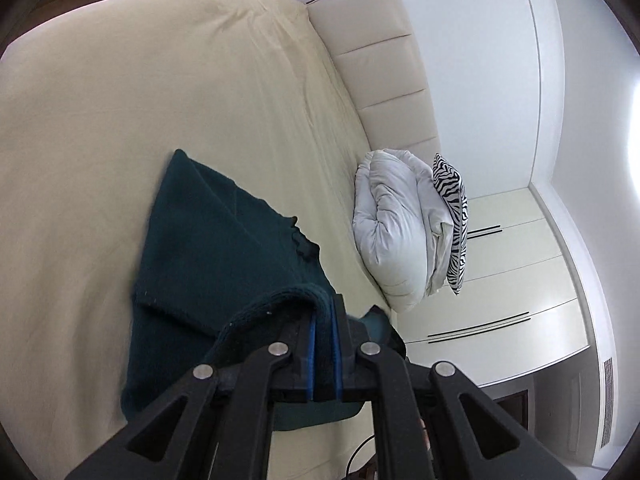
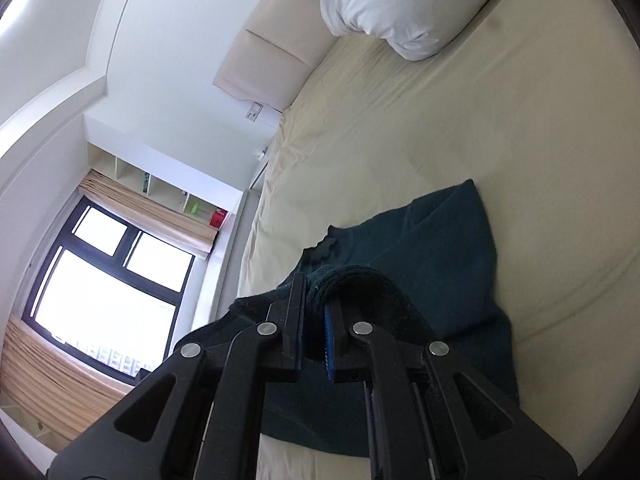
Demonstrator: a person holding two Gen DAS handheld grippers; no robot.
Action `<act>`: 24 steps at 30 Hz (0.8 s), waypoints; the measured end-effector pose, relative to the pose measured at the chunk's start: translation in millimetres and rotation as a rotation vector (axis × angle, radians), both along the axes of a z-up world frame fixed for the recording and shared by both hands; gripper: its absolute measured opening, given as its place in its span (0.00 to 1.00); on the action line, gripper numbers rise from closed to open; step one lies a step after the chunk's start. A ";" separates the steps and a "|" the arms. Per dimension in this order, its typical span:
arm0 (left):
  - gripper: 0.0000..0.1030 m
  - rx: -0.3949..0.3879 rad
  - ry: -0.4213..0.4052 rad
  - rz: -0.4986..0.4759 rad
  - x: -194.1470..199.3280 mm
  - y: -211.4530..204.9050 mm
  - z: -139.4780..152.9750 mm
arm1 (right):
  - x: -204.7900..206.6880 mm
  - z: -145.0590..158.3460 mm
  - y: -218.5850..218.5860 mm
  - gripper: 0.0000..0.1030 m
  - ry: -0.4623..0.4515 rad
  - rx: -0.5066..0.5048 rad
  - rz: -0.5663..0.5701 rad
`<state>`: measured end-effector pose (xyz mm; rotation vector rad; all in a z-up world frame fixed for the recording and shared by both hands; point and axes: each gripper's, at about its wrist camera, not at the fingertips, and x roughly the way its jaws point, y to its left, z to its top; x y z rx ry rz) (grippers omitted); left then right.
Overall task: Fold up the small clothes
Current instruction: 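Carry the hem over the body with both grippers and lay it down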
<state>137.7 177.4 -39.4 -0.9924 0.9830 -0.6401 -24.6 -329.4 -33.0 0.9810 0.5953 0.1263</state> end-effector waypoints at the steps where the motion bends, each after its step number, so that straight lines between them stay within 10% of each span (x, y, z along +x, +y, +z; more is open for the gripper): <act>1: 0.08 0.007 0.006 0.002 9.5 -3.6 -2.5 | 9.7 -3.0 -0.2 0.06 0.007 -0.013 -0.007; 15: 0.09 0.078 0.084 0.077 120.2 -25.7 -52.9 | 121.6 -64.1 -26.8 0.06 0.135 -0.053 -0.099; 19: 0.44 0.107 0.164 0.101 139.2 -29.2 -83.4 | 151.0 -95.0 -30.0 0.10 0.265 -0.131 -0.104; 24: 0.57 0.119 0.131 0.098 132.1 -23.1 -74.4 | 155.4 -118.4 -38.9 0.16 0.283 -0.089 -0.126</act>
